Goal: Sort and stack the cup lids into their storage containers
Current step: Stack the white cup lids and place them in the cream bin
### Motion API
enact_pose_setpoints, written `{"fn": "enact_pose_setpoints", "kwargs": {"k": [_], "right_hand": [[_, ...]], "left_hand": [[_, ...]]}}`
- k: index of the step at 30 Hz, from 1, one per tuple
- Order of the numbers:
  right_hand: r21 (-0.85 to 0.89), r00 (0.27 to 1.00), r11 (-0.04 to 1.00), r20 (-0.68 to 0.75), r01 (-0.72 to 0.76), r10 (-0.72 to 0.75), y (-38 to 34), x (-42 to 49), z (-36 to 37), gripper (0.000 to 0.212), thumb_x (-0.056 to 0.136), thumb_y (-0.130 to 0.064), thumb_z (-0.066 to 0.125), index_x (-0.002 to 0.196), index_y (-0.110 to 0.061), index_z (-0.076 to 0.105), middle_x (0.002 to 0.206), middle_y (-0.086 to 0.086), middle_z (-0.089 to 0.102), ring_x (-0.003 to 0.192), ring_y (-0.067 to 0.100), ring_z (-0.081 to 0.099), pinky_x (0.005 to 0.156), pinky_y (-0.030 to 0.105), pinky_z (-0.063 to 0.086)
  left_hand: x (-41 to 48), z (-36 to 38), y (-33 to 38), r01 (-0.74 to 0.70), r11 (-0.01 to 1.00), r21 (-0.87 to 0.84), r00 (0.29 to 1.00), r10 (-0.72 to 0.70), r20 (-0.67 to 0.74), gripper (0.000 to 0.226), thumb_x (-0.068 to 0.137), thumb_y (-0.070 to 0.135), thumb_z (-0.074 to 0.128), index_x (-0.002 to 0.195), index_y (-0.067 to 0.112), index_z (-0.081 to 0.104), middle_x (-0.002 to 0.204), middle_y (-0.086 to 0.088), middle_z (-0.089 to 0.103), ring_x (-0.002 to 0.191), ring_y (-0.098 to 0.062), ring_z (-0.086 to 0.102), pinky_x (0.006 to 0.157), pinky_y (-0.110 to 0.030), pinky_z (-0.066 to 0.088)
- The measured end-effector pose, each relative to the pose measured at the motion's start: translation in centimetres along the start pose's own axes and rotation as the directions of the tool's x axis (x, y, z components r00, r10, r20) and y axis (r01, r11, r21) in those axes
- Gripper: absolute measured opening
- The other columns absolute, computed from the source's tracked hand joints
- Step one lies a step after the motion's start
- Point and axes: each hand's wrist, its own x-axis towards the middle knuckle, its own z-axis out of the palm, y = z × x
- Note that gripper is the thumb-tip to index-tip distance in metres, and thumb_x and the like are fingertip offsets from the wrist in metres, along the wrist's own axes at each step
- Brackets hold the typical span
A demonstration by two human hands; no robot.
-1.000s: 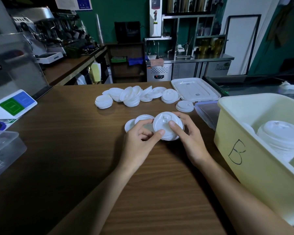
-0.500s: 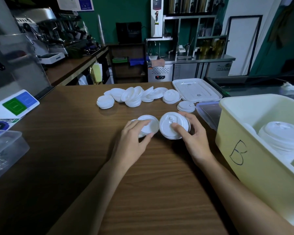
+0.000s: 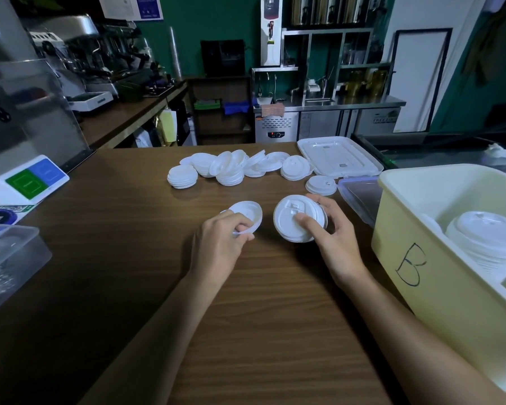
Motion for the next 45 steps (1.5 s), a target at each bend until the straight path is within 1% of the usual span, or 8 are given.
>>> {"fn": "enact_pose_setpoints", "kwargs": {"k": [5, 9, 14, 18, 23, 27, 36, 45], "right_hand": [[0.000, 1.000, 1.000, 0.002, 0.010, -0.010, -0.1, 0.0, -0.1, 0.035, 0.090, -0.017, 0.083, 0.121, -0.027, 0.070, 0.121, -0.007, 0.074, 0.116, 0.009, 0.068, 0.099, 0.022, 0.053], [0.020, 1.000, 1.000, 0.004, 0.015, -0.015, 0.0, 0.0, 0.1, 0.037, 0.089, -0.020, 0.084, 0.124, -0.024, 0.071, 0.123, -0.007, 0.075, 0.117, 0.011, 0.069, 0.097, 0.023, 0.054], [0.013, 0.999, 0.999, 0.004, 0.032, -0.032, 0.0, 0.1, 0.1, 0.047, 0.085, -0.037, 0.083, 0.128, -0.024, 0.070, 0.130, -0.005, 0.073, 0.123, 0.012, 0.067, 0.107, 0.031, 0.053], [-0.010, 0.998, 0.999, 0.049, 0.049, -0.048, 0.2, 0.0, 0.1, 0.053, 0.092, -0.043, 0.080, 0.140, -0.025, 0.066, 0.139, -0.006, 0.069, 0.136, 0.013, 0.060, 0.118, 0.041, 0.046], [-0.080, 0.994, 0.995, 0.102, 0.055, -0.047, 0.4, 0.0, 0.2, 0.053, 0.089, -0.059, 0.072, 0.138, -0.038, 0.066, 0.145, -0.012, 0.064, 0.143, 0.012, 0.051, 0.122, 0.046, 0.040], [-0.072, 0.989, 0.996, 0.142, 0.055, -0.045, 0.0, -0.2, 0.3, 0.051, 0.090, -0.055, 0.071, 0.137, -0.035, 0.066, 0.142, -0.013, 0.065, 0.139, 0.010, 0.054, 0.120, 0.041, 0.042], [-0.056, 0.986, 0.997, 0.162, 0.047, -0.038, -0.5, -0.4, 0.3, 0.051, 0.086, -0.060, 0.070, 0.131, -0.036, 0.069, 0.138, -0.012, 0.067, 0.136, 0.011, 0.056, 0.116, 0.036, 0.045], [-0.028, 0.984, 0.998, 0.172, 0.062, -0.056, -0.3, -0.2, 0.3, 0.051, 0.081, -0.052, 0.076, 0.128, -0.032, 0.071, 0.132, -0.007, 0.070, 0.131, 0.017, 0.060, 0.110, 0.030, 0.047]], "left_hand": [[0.2, -0.1, 0.3, 0.011, 0.996, -0.091, 0.999, -0.016, -0.050, 0.022, 0.074, 0.026, 0.093, 0.082, 0.017, 0.074, 0.079, 0.008, 0.066, 0.073, -0.015, 0.064, 0.066, -0.043, 0.054], [0.0, -0.9, 1.5, 0.024, 0.955, -0.296, 0.978, -0.083, -0.189, 0.022, 0.083, 0.016, 0.087, 0.102, 0.021, 0.077, 0.091, 0.009, 0.074, 0.079, -0.009, 0.070, 0.071, -0.021, 0.058], [0.3, -1.2, 2.8, 0.213, 0.628, -0.748, 0.947, -0.321, 0.000, 0.034, 0.095, 0.009, 0.075, 0.129, 0.012, 0.070, 0.112, 0.000, 0.078, 0.103, -0.017, 0.076, 0.084, -0.033, 0.063], [0.0, -1.1, 3.4, 0.349, 0.460, -0.816, 0.926, -0.305, 0.225, 0.034, 0.096, 0.012, 0.072, 0.131, 0.013, 0.068, 0.116, -0.005, 0.078, 0.108, -0.020, 0.075, 0.084, -0.038, 0.064], [-0.7, -0.2, 3.9, 0.348, 0.632, -0.693, 0.936, -0.268, 0.226, 0.032, 0.094, 0.019, 0.077, 0.124, 0.012, 0.068, 0.088, -0.010, 0.080, 0.079, -0.027, 0.079, 0.063, -0.028, 0.060], [-1.0, 0.2, 3.9, 0.323, 0.729, -0.604, 0.946, -0.263, 0.188, 0.026, 0.091, 0.027, 0.080, 0.112, 0.013, 0.072, 0.076, -0.003, 0.078, 0.063, -0.019, 0.075, 0.053, -0.018, 0.048], [-1.5, 0.4, 4.2, 0.273, 0.778, -0.566, 0.962, -0.220, 0.161, 0.011, 0.094, 0.029, 0.077, 0.100, 0.020, 0.076, 0.072, 0.001, 0.078, 0.061, -0.017, 0.074, 0.056, -0.017, 0.049], [-1.9, 0.7, 4.4, 0.275, 0.785, -0.555, 0.961, -0.229, 0.153, 0.019, 0.089, 0.030, 0.083, 0.098, 0.018, 0.071, 0.076, -0.001, 0.076, 0.067, -0.015, 0.076, 0.057, -0.017, 0.051]]}}
